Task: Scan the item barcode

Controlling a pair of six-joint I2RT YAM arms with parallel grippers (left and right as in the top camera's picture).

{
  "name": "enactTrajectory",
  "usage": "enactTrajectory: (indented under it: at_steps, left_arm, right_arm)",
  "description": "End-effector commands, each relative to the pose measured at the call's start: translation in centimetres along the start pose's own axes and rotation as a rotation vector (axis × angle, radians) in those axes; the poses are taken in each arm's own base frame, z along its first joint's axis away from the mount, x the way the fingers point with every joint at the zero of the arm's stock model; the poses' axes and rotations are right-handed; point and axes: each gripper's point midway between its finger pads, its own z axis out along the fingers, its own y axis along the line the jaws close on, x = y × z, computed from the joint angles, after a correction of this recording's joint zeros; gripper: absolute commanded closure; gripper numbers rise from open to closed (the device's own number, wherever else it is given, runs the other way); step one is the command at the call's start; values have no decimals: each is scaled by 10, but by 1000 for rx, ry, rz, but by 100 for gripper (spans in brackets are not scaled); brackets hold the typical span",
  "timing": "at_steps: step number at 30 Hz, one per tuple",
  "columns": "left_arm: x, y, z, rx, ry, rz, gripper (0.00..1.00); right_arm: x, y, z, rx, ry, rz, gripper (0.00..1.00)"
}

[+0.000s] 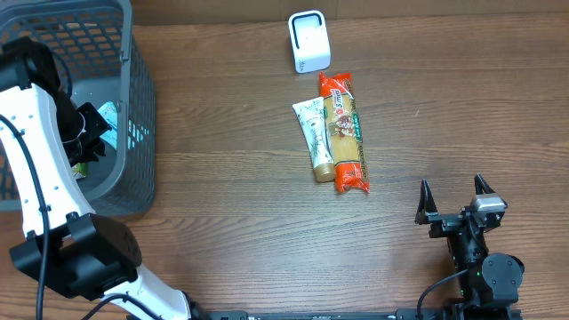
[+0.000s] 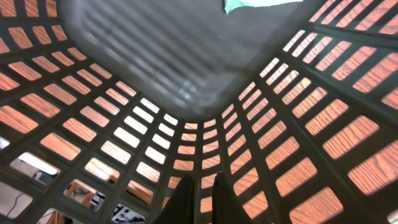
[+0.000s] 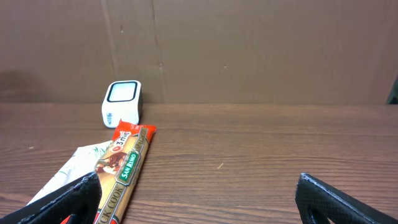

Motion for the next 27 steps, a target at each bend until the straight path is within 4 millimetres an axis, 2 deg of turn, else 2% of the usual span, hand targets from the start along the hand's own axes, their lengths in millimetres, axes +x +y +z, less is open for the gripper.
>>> enactTrajectory:
  at_steps: [1, 7, 17, 20, 25, 27]
  left_arm:
    - [18, 4, -27, 36, -69, 6, 96]
    - [55, 30, -30, -35, -82, 3, 96]
    - [68, 30, -50, 21, -145, -8, 96]
    - [72, 29, -42, 20, -113, -6, 96]
    - [75, 30, -16, -5, -61, -13, 96]
    - [77, 30, -15, -3, -49, -13, 96]
  right_arm:
    - [2, 2, 0, -9, -1, -12, 0]
    - [2, 2, 0, -9, -1, -12, 0]
    - [2, 2, 0, -9, -1, -12, 0]
    - [2, 2, 0, -9, -1, -12, 0]
    - [2, 2, 0, -9, -1, -12, 0]
    - [2, 2, 0, -9, -1, -12, 0]
